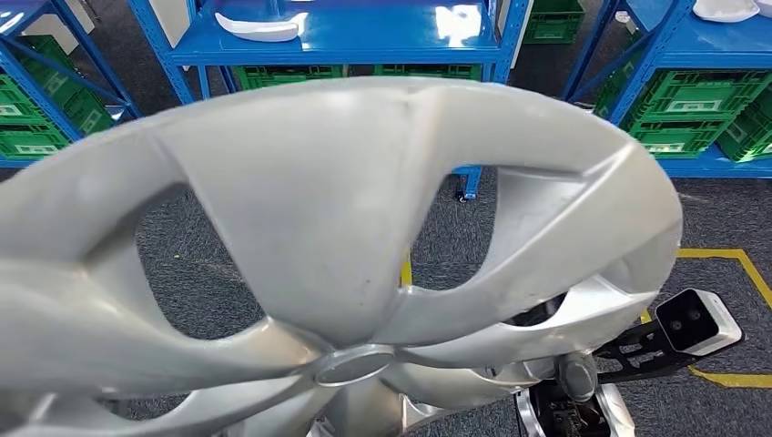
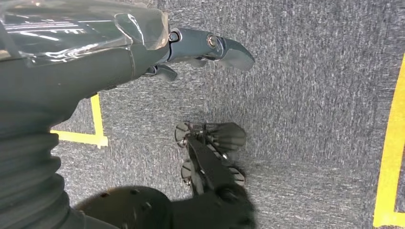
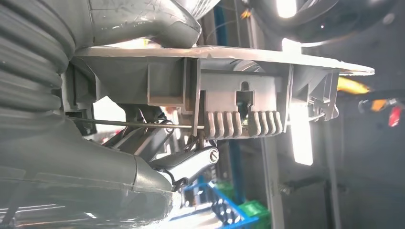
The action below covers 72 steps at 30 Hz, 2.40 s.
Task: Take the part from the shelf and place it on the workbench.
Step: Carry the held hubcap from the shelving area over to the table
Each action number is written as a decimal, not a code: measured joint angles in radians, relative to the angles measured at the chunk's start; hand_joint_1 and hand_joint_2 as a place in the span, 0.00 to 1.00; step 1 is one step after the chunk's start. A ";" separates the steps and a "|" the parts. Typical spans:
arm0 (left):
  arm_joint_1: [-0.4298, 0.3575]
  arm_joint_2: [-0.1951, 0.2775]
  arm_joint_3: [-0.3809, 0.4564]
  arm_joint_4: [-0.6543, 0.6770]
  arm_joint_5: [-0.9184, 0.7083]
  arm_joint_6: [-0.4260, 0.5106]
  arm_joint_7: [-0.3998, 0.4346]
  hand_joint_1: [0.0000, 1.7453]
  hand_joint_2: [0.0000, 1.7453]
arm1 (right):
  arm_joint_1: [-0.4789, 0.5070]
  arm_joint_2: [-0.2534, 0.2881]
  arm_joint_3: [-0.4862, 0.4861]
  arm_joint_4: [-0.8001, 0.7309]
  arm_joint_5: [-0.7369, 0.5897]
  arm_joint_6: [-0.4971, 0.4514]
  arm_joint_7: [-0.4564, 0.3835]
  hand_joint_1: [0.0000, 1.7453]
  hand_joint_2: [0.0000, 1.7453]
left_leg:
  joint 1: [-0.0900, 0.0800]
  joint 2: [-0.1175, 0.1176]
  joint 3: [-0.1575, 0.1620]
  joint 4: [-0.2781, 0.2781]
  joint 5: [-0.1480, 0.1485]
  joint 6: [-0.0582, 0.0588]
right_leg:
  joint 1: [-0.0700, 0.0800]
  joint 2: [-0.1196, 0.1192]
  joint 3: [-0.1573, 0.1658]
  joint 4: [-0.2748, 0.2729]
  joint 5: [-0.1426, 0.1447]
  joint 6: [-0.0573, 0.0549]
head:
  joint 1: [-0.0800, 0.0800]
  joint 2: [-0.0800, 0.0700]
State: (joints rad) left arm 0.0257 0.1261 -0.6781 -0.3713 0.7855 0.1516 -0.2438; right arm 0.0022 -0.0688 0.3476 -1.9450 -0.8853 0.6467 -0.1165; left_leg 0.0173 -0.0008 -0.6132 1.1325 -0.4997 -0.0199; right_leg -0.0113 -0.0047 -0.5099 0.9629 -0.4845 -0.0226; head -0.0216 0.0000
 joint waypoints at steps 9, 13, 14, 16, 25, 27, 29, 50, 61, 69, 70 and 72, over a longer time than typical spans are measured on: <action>0.008 0.002 0.009 -0.013 -0.009 0.012 0.000 0.00 1.00 | 0.010 0.006 -0.024 -0.010 0.063 -0.025 -0.035 0.98 1.00 | -0.004 0.001 0.074 -0.169 0.043 0.051 | 0.003 0.003 -0.085 0.134 -0.058 0.028 | 0.003 0.000; 0.011 0.002 0.011 -0.017 -0.011 0.019 0.001 0.00 1.00 | 0.024 0.005 -0.034 -0.010 0.071 -0.017 -0.042 0.98 1.00 | -0.006 0.000 0.062 -0.167 0.051 0.053 | 0.000 0.003 -0.163 0.311 -0.113 0.040 | 0.003 0.000; 0.012 0.002 0.012 -0.018 -0.012 0.019 0.001 0.00 1.00 | 0.026 0.004 -0.037 -0.011 0.074 -0.017 -0.042 0.98 1.00 | -0.006 0.000 0.062 -0.164 0.051 0.052 | -0.002 0.003 -0.135 0.260 -0.089 0.049 | 0.004 0.000; 0.012 0.002 0.012 -0.020 -0.012 0.019 0.001 0.00 1.00 | 0.027 0.004 -0.042 -0.012 0.077 -0.016 -0.044 0.98 1.00 | -0.008 -0.001 0.058 -0.153 0.048 0.046 | -0.006 0.003 -0.056 0.107 -0.034 0.059 | 0.004 0.000; 0.016 0.004 0.014 -0.026 -0.023 0.024 0.003 0.00 1.00 | 0.034 0.006 -0.052 -0.026 0.097 -0.006 -0.058 0.98 1.00 | -0.004 0.000 -0.034 0.033 -0.055 0.002 | -0.008 0.004 -0.026 0.017 0.009 0.011 | -0.002 0.000; 0.020 0.006 0.016 -0.027 -0.029 0.027 0.004 0.00 1.00 | 0.037 0.006 -0.057 -0.027 0.108 0.002 -0.060 0.98 1.00 | -0.004 0.000 -0.082 0.150 -0.098 0.000 | -0.005 0.004 -0.030 0.018 0.011 0.009 | -0.002 0.000; 0.026 0.007 0.020 -0.029 -0.032 0.029 0.007 0.00 1.00 | 0.042 0.008 -0.061 -0.027 0.117 0.006 -0.062 0.98 1.00 | -0.005 0.000 -0.058 0.113 -0.063 0.004 | -0.001 0.004 -0.029 0.018 0.011 0.009 | -0.002 0.000; 0.042 0.015 0.036 -0.062 -0.045 0.036 0.016 0.00 1.00 | 0.050 0.019 -0.082 -0.044 0.127 0.017 -0.065 0.98 1.00 | -0.014 -0.028 0.038 -0.136 0.052 0.029 | -0.002 0.014 -0.030 0.030 -0.004 0.038 | 0.001 0.000; 0.046 0.018 0.037 -0.077 -0.060 0.039 0.026 0.00 1.00 | 0.050 0.020 -0.084 -0.044 0.133 0.019 -0.066 0.98 1.00 | -0.006 0.008 -0.003 0.003 -0.016 0.009 | 0.000 -0.019 -0.040 0.027 0.012 0.009 | -0.005 0.000; 0.044 0.025 0.038 -0.086 -0.062 0.043 0.027 0.00 1.00 | 0.046 0.019 -0.085 -0.052 0.139 0.019 -0.066 0.98 1.00 | -0.014 0.008 0.071 -0.159 0.036 0.051 | 0.007 -0.022 -0.075 0.081 -0.014 0.030 | -0.003 0.000; 0.043 0.025 0.039 -0.087 -0.062 0.043 0.027 0.00 1.00 | 0.047 0.019 -0.085 -0.052 0.140 0.019 -0.066 0.98 1.00 | -0.012 0.004 0.071 -0.162 0.040 0.055 | 0.005 -0.013 -0.102 0.138 -0.041 0.029 | -0.002 0.000; 0.042 0.024 0.039 -0.088 -0.062 0.043 0.027 0.00 1.00 | 0.048 0.018 -0.086 -0.052 0.140 0.019 -0.066 0.98 1.00 | -0.013 -0.006 0.066 -0.161 0.043 0.058 | 0.003 -0.006 -0.162 0.270 -0.091 0.027 | -0.001 0.000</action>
State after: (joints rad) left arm 0.0681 0.1502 -0.6395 -0.4595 0.7237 0.1950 -0.2167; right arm 0.0499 -0.0506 0.2615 -1.9971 -0.7448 0.6656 -0.1824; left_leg 0.0045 -0.0070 -0.5476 0.9715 -0.4569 0.0382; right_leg -0.0084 -0.0102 -0.6721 1.2328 -0.5750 0.0048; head -0.0231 0.0000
